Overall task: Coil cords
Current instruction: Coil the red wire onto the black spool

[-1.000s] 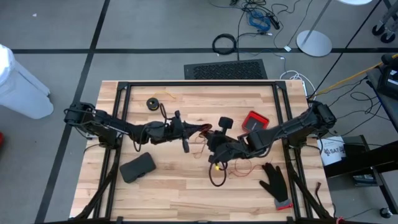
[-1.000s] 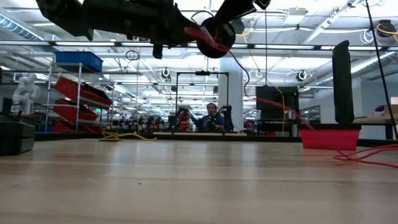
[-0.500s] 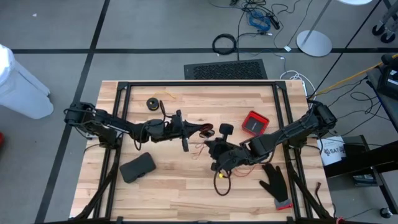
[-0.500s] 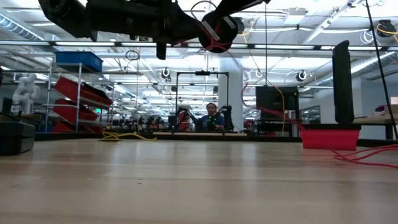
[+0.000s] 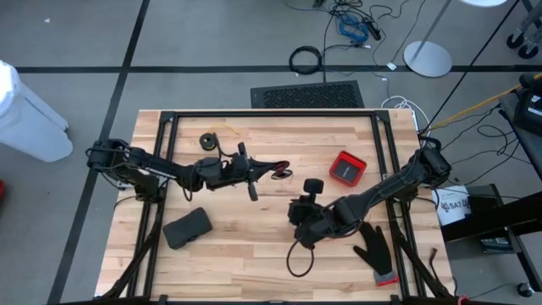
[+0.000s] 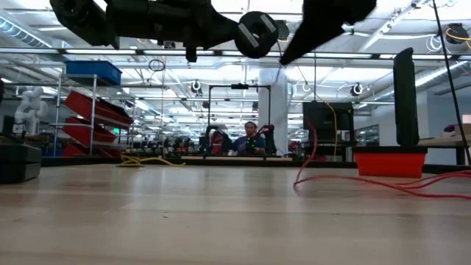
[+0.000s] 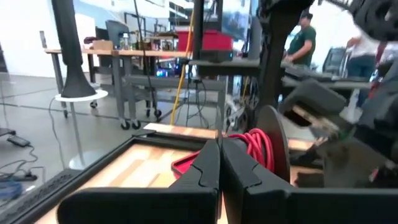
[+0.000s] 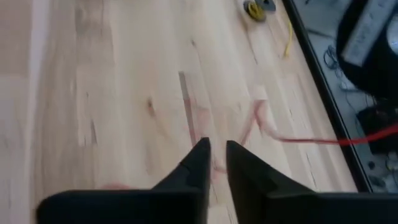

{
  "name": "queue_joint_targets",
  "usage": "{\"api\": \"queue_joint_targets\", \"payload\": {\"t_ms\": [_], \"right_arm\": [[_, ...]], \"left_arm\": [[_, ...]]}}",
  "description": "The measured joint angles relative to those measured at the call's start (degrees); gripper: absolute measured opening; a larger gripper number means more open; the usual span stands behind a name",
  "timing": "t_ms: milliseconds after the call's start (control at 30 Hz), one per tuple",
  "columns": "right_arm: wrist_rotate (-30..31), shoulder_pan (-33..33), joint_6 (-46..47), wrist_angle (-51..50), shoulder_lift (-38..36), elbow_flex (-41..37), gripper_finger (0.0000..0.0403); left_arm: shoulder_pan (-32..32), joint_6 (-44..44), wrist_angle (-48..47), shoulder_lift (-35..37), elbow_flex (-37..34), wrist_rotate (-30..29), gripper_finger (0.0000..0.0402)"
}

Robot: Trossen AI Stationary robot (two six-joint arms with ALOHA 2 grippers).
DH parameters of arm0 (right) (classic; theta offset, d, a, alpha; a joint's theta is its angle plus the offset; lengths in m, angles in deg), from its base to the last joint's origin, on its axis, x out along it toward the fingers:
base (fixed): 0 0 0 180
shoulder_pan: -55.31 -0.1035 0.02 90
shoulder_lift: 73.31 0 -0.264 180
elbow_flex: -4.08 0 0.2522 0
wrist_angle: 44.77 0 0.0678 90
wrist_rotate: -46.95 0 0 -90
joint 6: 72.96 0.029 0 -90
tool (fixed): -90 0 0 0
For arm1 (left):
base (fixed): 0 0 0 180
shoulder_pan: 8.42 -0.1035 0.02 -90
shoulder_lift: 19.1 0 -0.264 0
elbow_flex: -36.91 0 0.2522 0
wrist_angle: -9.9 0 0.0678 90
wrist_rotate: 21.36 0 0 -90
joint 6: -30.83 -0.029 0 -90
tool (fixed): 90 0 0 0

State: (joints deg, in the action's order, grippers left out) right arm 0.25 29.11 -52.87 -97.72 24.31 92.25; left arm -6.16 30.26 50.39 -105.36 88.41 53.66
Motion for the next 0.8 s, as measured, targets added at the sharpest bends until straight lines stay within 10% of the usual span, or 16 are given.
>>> {"api": "queue_joint_targets", "payload": {"t_ms": [333,800], "right_arm": [[-2.7,-1.7,15.8,-2.8,-0.1,-6.6,0.0148],[-1.3,1.9,28.7,25.5,-0.1,-27.3,0.0145]], "left_arm": [[-0.3,-2.4,-1.9,0.0,0.0,-1.9,0.0],[-0.3,-3.2,-2.5,0.0,0.0,-1.9,0.0]]}}
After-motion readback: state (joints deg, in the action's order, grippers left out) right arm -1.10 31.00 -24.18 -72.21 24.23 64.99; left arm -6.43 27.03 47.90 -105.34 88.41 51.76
